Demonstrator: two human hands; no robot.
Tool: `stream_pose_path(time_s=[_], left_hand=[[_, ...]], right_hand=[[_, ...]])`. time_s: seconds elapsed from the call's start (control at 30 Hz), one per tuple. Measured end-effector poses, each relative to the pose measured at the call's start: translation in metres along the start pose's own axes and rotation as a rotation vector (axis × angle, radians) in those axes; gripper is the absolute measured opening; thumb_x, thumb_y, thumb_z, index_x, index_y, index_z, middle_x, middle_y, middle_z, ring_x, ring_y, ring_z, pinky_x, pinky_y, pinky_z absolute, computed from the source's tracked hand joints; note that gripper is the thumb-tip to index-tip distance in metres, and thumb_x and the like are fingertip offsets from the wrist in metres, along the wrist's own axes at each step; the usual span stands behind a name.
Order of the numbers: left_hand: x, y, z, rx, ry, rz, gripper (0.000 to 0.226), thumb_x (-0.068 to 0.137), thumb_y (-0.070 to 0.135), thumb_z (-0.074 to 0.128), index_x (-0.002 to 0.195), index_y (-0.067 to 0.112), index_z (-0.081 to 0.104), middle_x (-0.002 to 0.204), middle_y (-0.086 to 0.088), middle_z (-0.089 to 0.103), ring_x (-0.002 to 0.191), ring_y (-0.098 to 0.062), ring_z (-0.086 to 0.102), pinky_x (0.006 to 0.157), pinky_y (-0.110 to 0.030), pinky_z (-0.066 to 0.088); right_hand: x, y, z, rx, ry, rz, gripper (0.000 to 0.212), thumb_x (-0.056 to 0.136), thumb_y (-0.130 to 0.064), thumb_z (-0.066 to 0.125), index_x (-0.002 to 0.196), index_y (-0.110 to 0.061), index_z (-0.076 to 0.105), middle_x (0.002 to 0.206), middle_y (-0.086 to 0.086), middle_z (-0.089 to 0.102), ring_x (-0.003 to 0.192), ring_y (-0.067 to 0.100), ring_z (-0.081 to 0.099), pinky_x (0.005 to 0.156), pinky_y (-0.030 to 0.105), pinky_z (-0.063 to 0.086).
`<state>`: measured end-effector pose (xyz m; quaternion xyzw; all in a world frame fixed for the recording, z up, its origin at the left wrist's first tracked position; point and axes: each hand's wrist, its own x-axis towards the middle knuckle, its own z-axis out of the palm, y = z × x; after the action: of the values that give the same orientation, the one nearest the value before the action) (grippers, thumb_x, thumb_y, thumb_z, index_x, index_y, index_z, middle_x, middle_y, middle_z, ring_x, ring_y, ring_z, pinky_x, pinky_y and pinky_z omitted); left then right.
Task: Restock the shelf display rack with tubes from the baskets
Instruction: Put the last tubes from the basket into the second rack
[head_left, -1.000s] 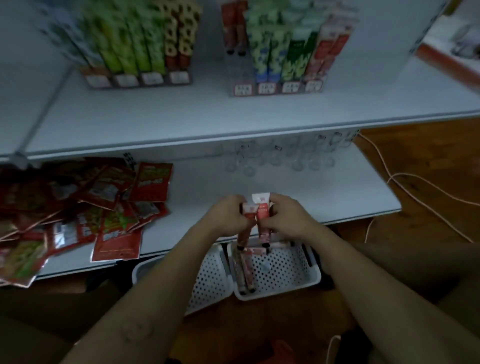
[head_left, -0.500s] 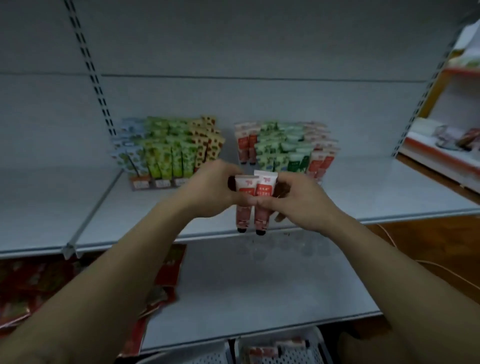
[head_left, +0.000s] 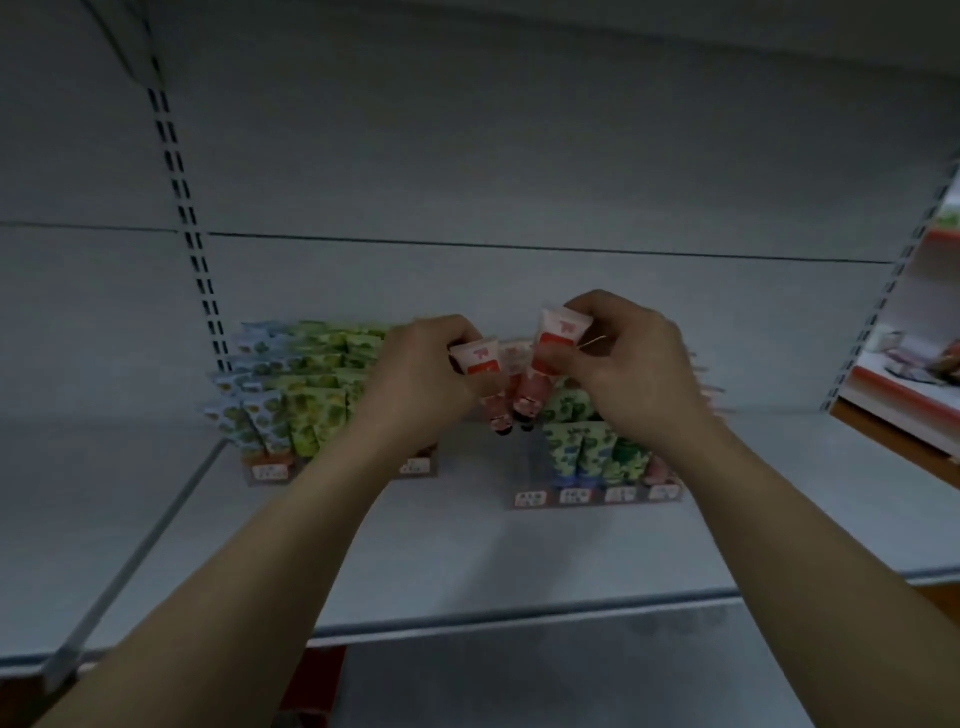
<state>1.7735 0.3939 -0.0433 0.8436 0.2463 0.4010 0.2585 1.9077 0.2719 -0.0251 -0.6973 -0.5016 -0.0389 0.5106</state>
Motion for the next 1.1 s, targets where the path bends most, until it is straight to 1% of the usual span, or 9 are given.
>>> stream_pose_path(time_s=[0.17,0.3,0.4,0.5,0.63,0.73,0.87,1.0,1.1], left_hand=[[0.015,-0.021,0.022,-0.040,-0.031,0.005,0.019,0.071,0.022,0.082,0.075,0.017,0.064,0.065,0.014,0.059,0.057,0.009,0.053,0.048,-0.010,0.040],[0.016,-0.032,0.041,-0.143,0.055,-0.016,0.015,0.074,0.013,0.079,0.077,0.016,0.064,0.070,0.009,0.062,0.059,0.002,0.055,0.054,-0.018,0.044],[0.013,-0.035,0.053,-0.213,0.107,-0.006,0.012,0.077,0.006,0.073,0.076,0.009,0.061,0.070,0.001,0.061,0.058,-0.004,0.051,0.050,-0.017,0.038],[0.013,-0.039,0.057,-0.234,0.127,-0.008,0.011,0.076,0.005,0.073,0.078,0.009,0.063,0.069,0.002,0.062,0.063,-0.008,0.053,0.051,-0.024,0.041],[0.013,-0.045,0.057,-0.253,0.128,0.049,0.015,0.073,0.012,0.078,0.080,0.013,0.065,0.072,0.005,0.062,0.064,-0.008,0.055,0.054,-0.019,0.041],[0.010,-0.050,0.061,-0.191,0.197,0.127,0.019,0.068,0.011,0.079,0.081,0.015,0.066,0.080,0.000,0.058,0.067,-0.001,0.048,0.058,-0.008,0.036],[0.007,-0.052,0.063,-0.205,0.214,0.155,0.022,0.065,0.016,0.082,0.076,0.012,0.064,0.078,-0.003,0.058,0.068,-0.004,0.048,0.056,-0.009,0.034],[0.001,-0.049,0.062,-0.169,0.206,0.175,0.026,0.063,0.012,0.084,0.073,0.017,0.061,0.076,0.003,0.053,0.066,-0.001,0.043,0.057,-0.007,0.032],[-0.003,-0.047,0.063,-0.196,0.242,0.117,0.031,0.062,0.006,0.083,0.071,0.021,0.057,0.072,0.011,0.050,0.066,0.008,0.047,0.056,-0.004,0.031]], right_hand=[[0.016,0.014,0.019,-0.083,-0.071,-0.037,0.016,0.075,-0.016,0.078,0.084,-0.022,0.067,0.079,-0.004,0.071,0.071,0.010,0.066,0.069,0.036,0.055],[0.028,0.017,0.030,-0.183,-0.095,-0.078,0.014,0.077,-0.012,0.076,0.086,-0.020,0.070,0.080,-0.002,0.071,0.071,0.010,0.064,0.068,0.035,0.054],[0.033,0.024,0.033,-0.324,-0.124,-0.079,0.013,0.077,-0.016,0.076,0.087,-0.023,0.071,0.081,-0.002,0.071,0.074,0.015,0.064,0.069,0.038,0.054],[0.035,0.028,0.033,-0.411,-0.150,-0.046,0.014,0.075,-0.019,0.078,0.087,-0.024,0.071,0.082,-0.001,0.070,0.075,0.017,0.064,0.069,0.036,0.054],[0.035,0.026,0.034,-0.501,-0.140,-0.042,0.018,0.075,-0.021,0.077,0.083,-0.026,0.061,0.078,-0.003,0.063,0.072,0.017,0.059,0.063,0.029,0.048],[0.031,0.025,0.036,-0.585,-0.140,-0.067,0.016,0.076,-0.015,0.071,0.081,-0.022,0.057,0.078,0.003,0.064,0.071,0.022,0.057,0.057,0.029,0.041],[0.028,0.021,0.038,-0.788,-0.130,-0.157,0.020,0.079,-0.022,0.069,0.098,-0.019,0.067,0.095,0.005,0.067,0.092,0.027,0.056,0.071,0.029,0.029],[0.029,0.013,0.037,-0.862,-0.156,-0.193,0.022,0.081,-0.022,0.065,0.103,-0.020,0.068,0.099,0.006,0.068,0.096,0.028,0.058,0.078,0.030,0.032],[0.030,0.002,0.036,-0.906,-0.207,-0.173,0.019,0.081,-0.021,0.065,0.099,-0.020,0.068,0.099,0.007,0.067,0.096,0.029,0.059,0.075,0.030,0.034]])
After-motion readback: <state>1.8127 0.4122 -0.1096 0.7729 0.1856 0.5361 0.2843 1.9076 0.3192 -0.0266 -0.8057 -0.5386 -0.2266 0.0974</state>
